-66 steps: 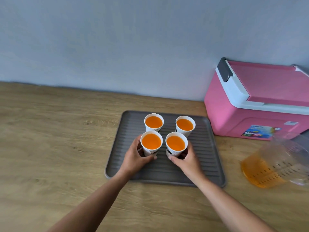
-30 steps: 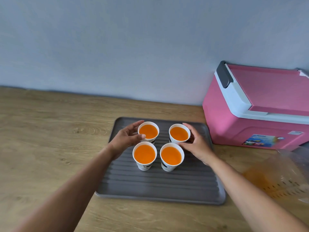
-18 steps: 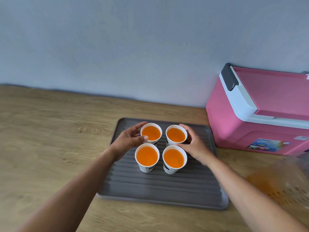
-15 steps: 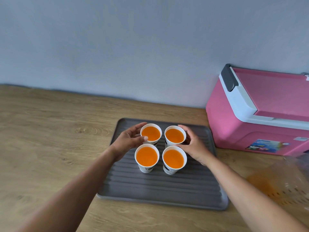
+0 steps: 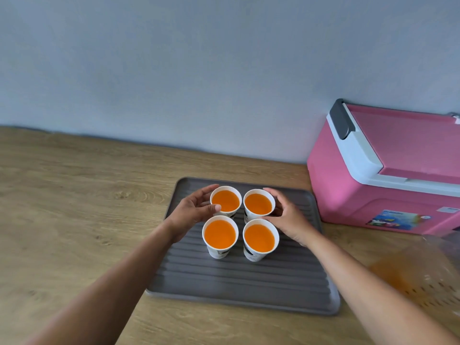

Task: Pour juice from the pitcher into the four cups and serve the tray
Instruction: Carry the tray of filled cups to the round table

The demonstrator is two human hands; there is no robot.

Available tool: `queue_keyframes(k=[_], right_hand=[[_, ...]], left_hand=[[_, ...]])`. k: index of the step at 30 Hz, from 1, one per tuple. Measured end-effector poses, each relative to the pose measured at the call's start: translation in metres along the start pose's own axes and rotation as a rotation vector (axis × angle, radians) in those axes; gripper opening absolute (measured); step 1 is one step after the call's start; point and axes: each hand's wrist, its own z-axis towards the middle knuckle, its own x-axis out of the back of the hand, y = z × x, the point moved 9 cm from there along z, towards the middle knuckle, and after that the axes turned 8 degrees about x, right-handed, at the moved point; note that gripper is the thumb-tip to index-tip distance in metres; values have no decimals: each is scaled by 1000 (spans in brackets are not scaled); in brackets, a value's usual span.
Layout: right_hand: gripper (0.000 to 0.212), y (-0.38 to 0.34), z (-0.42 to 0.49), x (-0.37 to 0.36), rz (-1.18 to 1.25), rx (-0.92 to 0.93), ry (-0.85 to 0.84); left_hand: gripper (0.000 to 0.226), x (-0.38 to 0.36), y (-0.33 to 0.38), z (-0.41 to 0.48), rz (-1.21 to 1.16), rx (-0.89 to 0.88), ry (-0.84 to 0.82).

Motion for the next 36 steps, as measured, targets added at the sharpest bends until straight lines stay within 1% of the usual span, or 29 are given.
queue_keyframes(k=[4,9,11,12,13,15,17,19,21,24,28,32,36], right_hand=[[85,0,0,0,3,-4,-3],[95,6,-2,3,15,-19,-1],[96,9,-4,5,6,-30,1],[94,9,-7,7,-7,-38,6],[91,10,-9,9,-11,-49,16],[80,13,-16,15,18,-77,73],[67,21,-24,25,44,-101,187],[51,28,-34,36,27,-128,310],[35,29,-42,43,37,-148,401],[14,15,-43,42,93,-159,442],[27,-8,-29,33,73,-219,367],[25,-20,-19,21,86,-280,312],[24,-18,-18,19,93,-324,345]], left_hand=[[89,1,0,0,-5,7,-9],[94,1,-1,-1,-10,4,-3],[96,5,-2,-2,-34,9,15],[94,8,-2,-4,-48,10,36],[87,13,-3,-5,-56,10,69],[61,27,-5,-8,-54,1,171],[40,40,-6,-14,-36,-11,277],[33,48,-6,-20,-1,-9,355],[31,50,-5,-24,39,0,400],[32,44,3,-26,96,26,436],[30,32,14,-18,172,66,410],[27,28,13,-11,117,120,398],[18,25,10,-7,44,150,387]])
